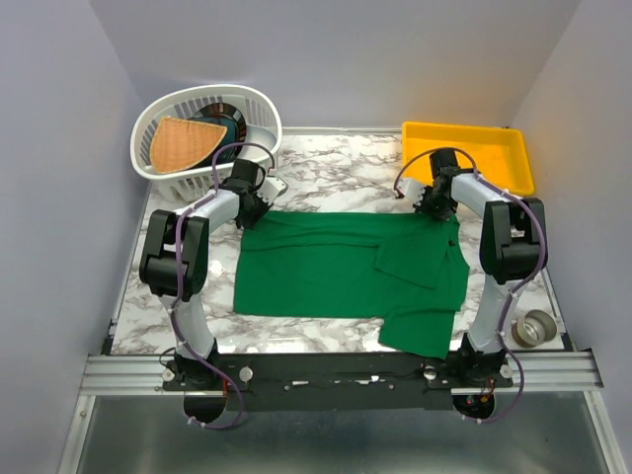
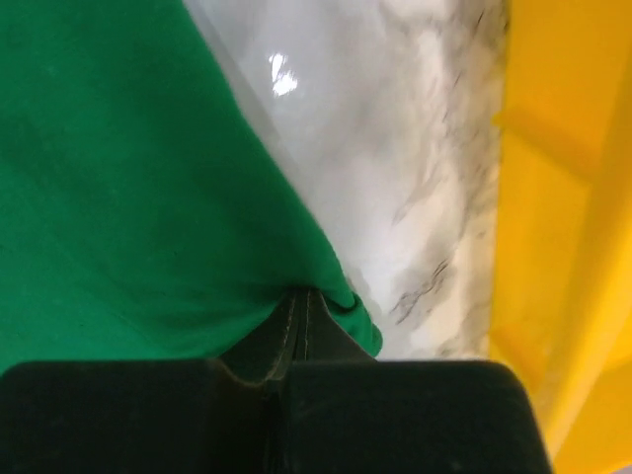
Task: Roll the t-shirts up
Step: Fold the T-shirt at the center of the board.
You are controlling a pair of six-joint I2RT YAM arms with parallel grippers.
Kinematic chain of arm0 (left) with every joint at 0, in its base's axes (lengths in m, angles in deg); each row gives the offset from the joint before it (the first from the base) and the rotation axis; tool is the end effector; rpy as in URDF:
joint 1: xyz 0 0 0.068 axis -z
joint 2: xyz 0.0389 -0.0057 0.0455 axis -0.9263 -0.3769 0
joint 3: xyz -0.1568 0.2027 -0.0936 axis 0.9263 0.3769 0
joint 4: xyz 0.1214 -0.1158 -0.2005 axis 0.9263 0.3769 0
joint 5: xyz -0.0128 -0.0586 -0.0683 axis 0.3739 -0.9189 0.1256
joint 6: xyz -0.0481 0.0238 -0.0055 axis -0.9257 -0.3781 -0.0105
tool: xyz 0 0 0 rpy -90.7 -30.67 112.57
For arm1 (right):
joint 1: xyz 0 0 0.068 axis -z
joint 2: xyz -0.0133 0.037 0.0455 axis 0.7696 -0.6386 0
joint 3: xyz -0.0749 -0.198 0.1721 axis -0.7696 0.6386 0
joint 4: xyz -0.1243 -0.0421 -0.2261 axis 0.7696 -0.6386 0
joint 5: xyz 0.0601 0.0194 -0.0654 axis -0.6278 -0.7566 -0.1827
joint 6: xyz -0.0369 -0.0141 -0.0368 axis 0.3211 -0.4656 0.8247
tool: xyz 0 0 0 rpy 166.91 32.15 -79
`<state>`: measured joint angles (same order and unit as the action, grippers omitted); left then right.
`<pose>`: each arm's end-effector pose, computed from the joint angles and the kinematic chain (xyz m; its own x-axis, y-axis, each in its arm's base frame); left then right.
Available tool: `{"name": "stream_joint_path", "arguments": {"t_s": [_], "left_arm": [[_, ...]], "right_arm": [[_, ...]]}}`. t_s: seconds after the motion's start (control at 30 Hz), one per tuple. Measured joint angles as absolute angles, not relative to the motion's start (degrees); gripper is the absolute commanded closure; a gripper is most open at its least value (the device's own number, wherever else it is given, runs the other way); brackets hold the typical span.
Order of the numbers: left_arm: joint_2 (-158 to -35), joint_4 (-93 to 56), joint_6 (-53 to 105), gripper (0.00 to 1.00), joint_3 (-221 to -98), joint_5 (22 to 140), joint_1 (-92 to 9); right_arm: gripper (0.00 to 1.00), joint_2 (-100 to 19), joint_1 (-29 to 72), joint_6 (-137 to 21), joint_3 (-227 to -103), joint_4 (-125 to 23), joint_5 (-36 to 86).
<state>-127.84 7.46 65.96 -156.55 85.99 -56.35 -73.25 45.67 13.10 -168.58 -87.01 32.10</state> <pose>0.3720 -0.0780 0.1672 -0.6533 0.6124 -0.4451 0.6056 0.7756 0.1783 0.3966 0.0327 0.1607 -0.3294 -0.9318 -0.1526 -0.8881 0.3606 -0.2850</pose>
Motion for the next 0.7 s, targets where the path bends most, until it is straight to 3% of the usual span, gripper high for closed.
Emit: {"name": "stream_joint_path", "arguments": {"t_s": [0.4,0.57,0.67,0.7], "left_arm": [[-130.2,3.7,68.3,1.00,-158.8,90.7,-56.3],[-128.8,3.6,67.6,0.73,-158.8,90.1,-56.3],[-125.2,5.7,66.5,0.62,-159.3,88.5,-55.8],[-123.0,6.5,66.0,0.59,-159.5,87.9,-55.3]], "right_arm": [[0.99,-77.4,43.5,17.6,-172.7,-78.4,36.9],[0.97,-74.0,43.5,13.9,-172.8,-79.3,35.2],[0.87,-68.2,43.6,11.0,-172.7,-81.5,32.5],[0.78,-64.6,43.6,10.0,-172.7,-82.6,31.0]]}}
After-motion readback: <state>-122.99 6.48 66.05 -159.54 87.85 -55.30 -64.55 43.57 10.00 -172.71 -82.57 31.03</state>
